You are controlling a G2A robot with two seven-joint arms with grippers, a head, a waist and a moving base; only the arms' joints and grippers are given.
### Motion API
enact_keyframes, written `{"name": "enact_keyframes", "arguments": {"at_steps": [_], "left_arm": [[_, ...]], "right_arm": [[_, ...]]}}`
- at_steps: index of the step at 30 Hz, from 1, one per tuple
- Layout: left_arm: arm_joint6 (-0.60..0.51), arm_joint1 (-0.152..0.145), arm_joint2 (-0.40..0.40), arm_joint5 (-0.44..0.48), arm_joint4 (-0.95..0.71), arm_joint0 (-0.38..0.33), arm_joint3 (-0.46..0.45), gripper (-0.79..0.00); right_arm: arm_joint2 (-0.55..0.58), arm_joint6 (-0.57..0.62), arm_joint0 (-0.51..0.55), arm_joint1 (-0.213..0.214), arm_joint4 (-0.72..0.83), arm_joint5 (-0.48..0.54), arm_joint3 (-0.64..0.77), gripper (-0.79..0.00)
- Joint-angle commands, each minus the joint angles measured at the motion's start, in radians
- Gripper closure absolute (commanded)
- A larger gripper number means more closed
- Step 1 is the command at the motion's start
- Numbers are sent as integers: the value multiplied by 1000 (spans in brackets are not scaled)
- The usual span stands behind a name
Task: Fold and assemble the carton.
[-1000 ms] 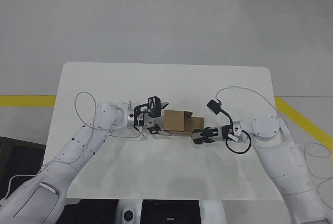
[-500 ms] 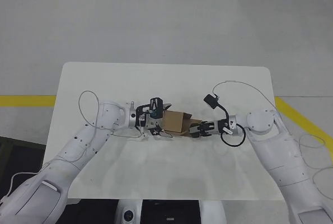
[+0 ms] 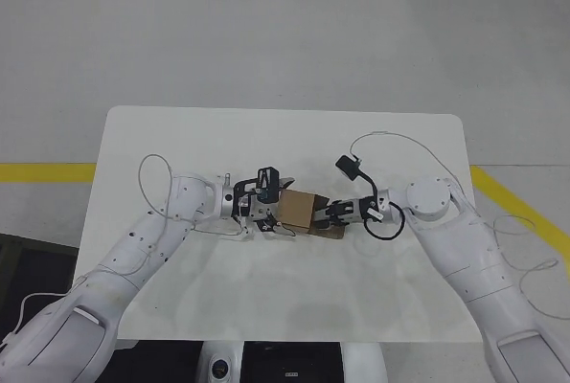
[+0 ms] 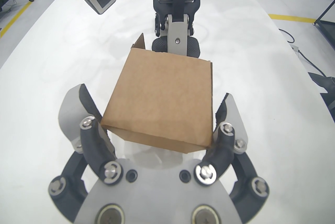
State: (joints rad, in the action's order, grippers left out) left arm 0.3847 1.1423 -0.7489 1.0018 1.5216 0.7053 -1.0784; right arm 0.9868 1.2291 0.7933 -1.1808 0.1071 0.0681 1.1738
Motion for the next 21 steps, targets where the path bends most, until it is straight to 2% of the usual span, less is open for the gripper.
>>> {"name": "enact_keyframes", "arguments": {"at_steps": [1, 10, 21], "left_arm": [[2, 1, 0, 0, 2, -1, 2, -785], [7, 1, -6, 0, 6, -1, 10, -785], [6, 1, -11, 5, 12, 2, 10, -785]], "right_arm": [[-16, -3, -16, -6, 10, 9, -21, 0], [-44, 6, -59, -20, 39, 42, -92, 0], [37, 60, -28, 20, -5, 29, -49, 0]]}}
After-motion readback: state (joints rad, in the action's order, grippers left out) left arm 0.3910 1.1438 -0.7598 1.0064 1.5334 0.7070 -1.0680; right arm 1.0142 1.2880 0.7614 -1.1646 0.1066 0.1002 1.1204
